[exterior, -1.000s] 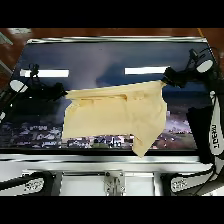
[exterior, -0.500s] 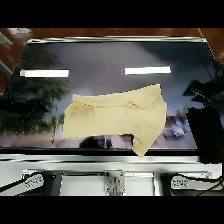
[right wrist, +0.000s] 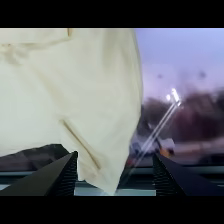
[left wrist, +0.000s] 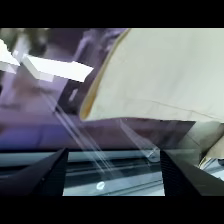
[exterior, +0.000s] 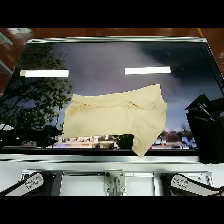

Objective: Fold the shirts.

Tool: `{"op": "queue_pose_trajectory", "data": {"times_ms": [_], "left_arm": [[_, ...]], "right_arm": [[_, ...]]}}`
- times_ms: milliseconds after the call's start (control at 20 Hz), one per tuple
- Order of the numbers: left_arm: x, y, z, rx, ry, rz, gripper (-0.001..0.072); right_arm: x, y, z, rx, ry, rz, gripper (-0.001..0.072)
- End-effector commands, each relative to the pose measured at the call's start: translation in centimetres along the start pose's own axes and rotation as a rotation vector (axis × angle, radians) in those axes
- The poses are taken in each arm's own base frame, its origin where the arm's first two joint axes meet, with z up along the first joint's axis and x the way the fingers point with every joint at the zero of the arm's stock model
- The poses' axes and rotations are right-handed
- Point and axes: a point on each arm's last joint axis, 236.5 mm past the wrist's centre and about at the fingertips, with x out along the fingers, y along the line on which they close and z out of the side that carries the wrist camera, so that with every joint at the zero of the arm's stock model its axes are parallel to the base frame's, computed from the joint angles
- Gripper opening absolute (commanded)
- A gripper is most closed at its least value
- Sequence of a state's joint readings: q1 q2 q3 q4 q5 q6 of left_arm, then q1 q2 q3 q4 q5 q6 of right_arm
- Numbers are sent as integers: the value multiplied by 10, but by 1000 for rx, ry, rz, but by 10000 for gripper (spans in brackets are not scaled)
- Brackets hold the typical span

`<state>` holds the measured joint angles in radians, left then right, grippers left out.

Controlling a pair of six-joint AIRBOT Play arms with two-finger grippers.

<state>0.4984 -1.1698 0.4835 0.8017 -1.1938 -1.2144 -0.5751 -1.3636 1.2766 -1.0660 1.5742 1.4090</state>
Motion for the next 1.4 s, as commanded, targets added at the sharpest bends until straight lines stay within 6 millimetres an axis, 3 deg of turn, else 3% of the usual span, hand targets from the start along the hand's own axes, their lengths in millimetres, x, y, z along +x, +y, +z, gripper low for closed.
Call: {"op": "queue_pose_trajectory", "data": {"times_ms": [0,250,300,400,450,500,600,750,900,1100,1200,1350], "left_arm": [[18,-3,18,-39,-90,-36,662],[39,5,22,-50,-78,-7,658],[42,5,25,-47,-87,2,625],[46,1,33,-45,-125,3,333],[47,-4,37,-47,-141,-5,265],[47,-7,39,-34,-144,-7,131],[43,-15,44,-13,-148,-18,39],[32,-34,55,44,-156,-46,38],[19,-55,59,131,-156,-76,37],[7,-69,62,231,-190,-85,37],[3,-73,62,243,-203,-88,37],[-3,-78,62,280,-223,-90,37]], "right_arm": [[3,3,-2,5,-1,32,583],[3,-3,-2,0,0,5,583],[3,-6,-3,5,2,-6,583],[6,-16,-8,26,23,-45,583],[11,-24,-17,37,56,-65,585],[21,-32,-30,54,102,-79,643],[47,-42,-57,90,187,-62,664],[90,-45,-83,154,219,7,663],[119,-46,-87,217,169,56,663],[134,-39,-72,237,71,119,660],[138,-35,-62,242,36,146,614],[161,-27,-64,203,68,122,615]]}}
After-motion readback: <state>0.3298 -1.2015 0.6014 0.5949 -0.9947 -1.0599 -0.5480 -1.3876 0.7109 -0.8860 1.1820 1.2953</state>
